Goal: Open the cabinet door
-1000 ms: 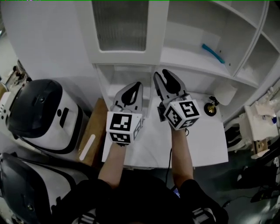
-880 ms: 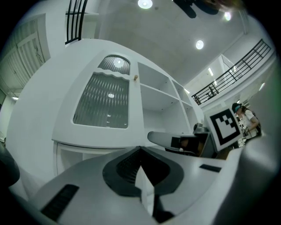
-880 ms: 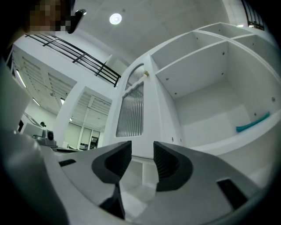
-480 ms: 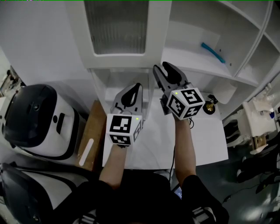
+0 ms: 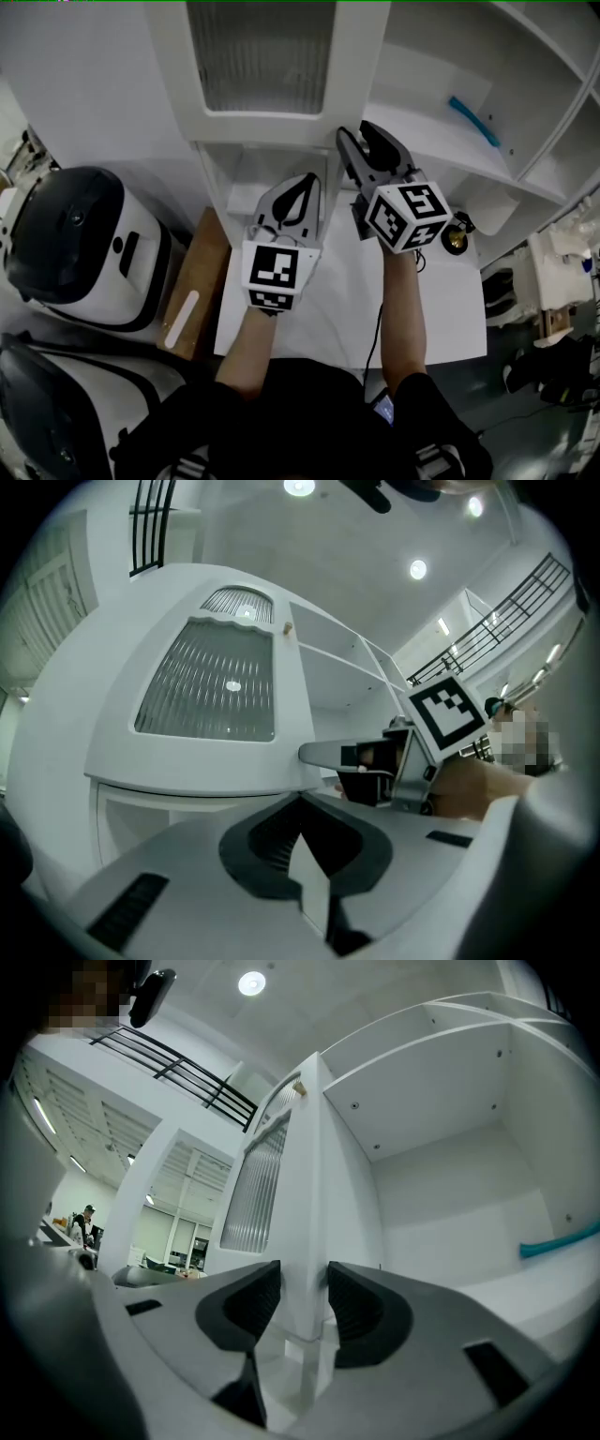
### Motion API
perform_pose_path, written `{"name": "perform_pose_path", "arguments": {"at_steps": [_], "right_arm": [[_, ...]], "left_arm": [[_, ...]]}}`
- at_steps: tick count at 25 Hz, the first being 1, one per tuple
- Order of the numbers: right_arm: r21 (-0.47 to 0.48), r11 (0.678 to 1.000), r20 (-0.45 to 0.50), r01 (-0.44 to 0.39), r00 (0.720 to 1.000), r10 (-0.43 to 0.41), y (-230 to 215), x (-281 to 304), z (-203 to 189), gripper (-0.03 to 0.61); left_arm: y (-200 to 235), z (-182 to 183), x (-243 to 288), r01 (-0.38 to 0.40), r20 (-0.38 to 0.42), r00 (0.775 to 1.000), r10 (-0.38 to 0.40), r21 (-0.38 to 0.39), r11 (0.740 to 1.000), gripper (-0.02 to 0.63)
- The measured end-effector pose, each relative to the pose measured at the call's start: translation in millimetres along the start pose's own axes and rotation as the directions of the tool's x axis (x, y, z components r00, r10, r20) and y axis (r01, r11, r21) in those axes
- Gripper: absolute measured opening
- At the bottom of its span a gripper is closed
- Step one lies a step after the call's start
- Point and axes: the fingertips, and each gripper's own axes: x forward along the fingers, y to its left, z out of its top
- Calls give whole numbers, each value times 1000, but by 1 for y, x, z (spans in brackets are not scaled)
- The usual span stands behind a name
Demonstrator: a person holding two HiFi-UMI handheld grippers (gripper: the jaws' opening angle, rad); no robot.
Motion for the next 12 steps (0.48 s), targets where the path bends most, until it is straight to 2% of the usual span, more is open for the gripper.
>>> {"name": "perform_pose_path", "arguments": {"at_steps": [5,12], "right_arm": [[0,998,21,-65,998,65,-2,1,1,158],[-70,990,20,-123,992,124,0,-5,0,144]], "left_arm": [[2,-5,9,-22,-1,1000,22,-17,1000,5],[0,-13,16,-67,-19,998,67,-36,997,5]]}}
